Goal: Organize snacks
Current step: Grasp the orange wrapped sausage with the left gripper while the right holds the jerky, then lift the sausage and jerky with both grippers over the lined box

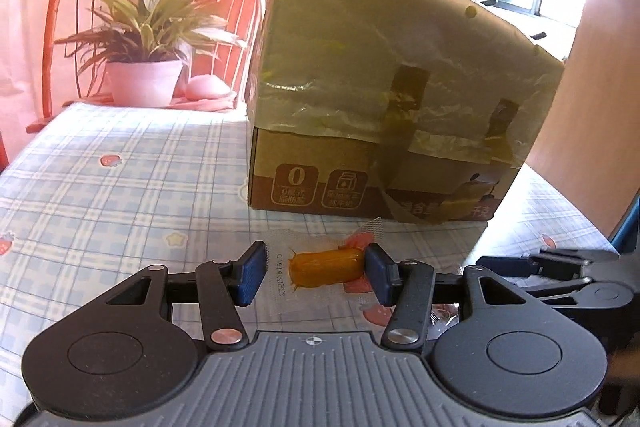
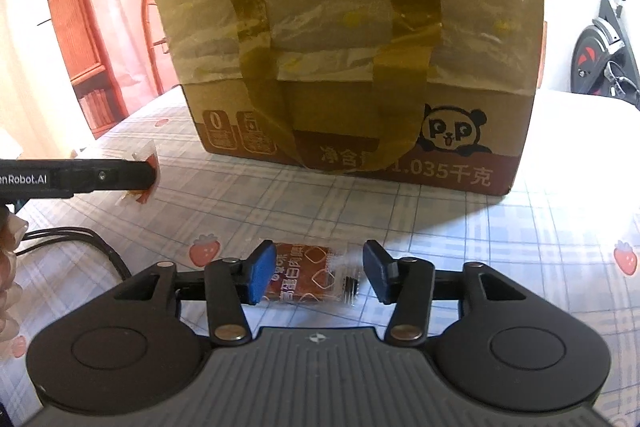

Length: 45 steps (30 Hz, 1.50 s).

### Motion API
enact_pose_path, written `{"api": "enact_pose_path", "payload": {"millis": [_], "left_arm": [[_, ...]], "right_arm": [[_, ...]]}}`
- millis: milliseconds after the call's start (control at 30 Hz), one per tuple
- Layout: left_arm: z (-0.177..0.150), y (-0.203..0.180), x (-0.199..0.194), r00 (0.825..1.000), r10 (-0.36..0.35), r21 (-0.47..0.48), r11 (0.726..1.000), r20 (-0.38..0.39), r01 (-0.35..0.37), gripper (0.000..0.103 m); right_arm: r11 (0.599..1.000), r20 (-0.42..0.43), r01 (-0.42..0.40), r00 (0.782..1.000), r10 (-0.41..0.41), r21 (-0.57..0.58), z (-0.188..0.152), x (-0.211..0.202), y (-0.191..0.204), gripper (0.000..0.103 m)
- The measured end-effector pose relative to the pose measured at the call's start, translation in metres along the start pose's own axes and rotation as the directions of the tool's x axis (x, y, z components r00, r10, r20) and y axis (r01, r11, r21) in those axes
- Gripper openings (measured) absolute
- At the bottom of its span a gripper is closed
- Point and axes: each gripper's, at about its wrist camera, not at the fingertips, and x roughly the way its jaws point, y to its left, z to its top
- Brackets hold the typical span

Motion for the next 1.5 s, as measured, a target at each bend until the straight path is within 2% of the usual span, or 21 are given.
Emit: {"api": "enact_pose_path", "payload": {"millis": [133, 167, 333, 667, 833, 900, 1067, 1300, 1500], "left_arm": [[0.0, 0.001, -0.005, 1.0, -0.004, -0.01, 1.0, 0.017, 0.004, 0.057], [-0.001, 0.001, -0.005, 1.0, -0.006, -0.013, 1.0, 0.02, 0.006, 0.057], [-0.004, 0.002, -0.003, 1.0, -0.017, -0.024, 1.0, 0.015, 0.017, 0.057], [-0.004, 0.006, -0.01, 0.999, -0.02, -0.043, 0.999, 0.028, 0.021, 0.057], [-0.005, 0.007, -0.011, 0.999, -0.018, -0.05, 0.999, 0.032, 0.019, 0.057], [-0.005, 0.007, -0.01, 0.999, -0.019, -0.054, 0.998, 0.031, 0.02, 0.057], [-0.005, 0.005, -0.011, 0.999, -0.027, -0.045, 0.999, 0.033, 0.028, 0.057], [0.0, -0.002, -0.017, 0.998, -0.032, -0.02, 0.999, 0.051, 0.033, 0.057], [0.019, -0.015, -0.028, 0.994, -0.045, 0.032, 0.999, 0.103, 0.042, 0.057]], "right_arm": [[0.979, -0.045, 0.031, 0.998, -0.041, -0.201, 0.005, -0.008, 0.011, 0.059], [0.97, -0.065, 0.031, 0.997, -0.048, -0.241, 0.004, -0.009, 0.012, 0.062], [0.935, -0.13, 0.045, 0.987, -0.097, -0.352, -0.005, -0.006, 0.016, 0.068], [0.934, -0.143, -0.007, 0.989, -0.048, -0.358, 0.022, 0.034, 0.029, 0.069], [0.967, -0.168, -0.053, 0.986, 0.011, -0.249, 0.028, 0.046, 0.012, 0.069], [0.972, -0.146, -0.047, 0.989, 0.013, -0.229, 0.025, 0.043, 0.009, 0.059], [0.982, -0.105, -0.023, 0.995, 0.003, -0.188, 0.017, 0.03, 0.006, 0.046], [0.994, 0.004, 0.014, 1.0, -0.013, -0.104, 0.01, -0.002, 0.007, 0.045], [0.993, 0.112, 0.021, 0.994, -0.008, -0.113, 0.032, -0.033, 0.016, 0.045]]}}
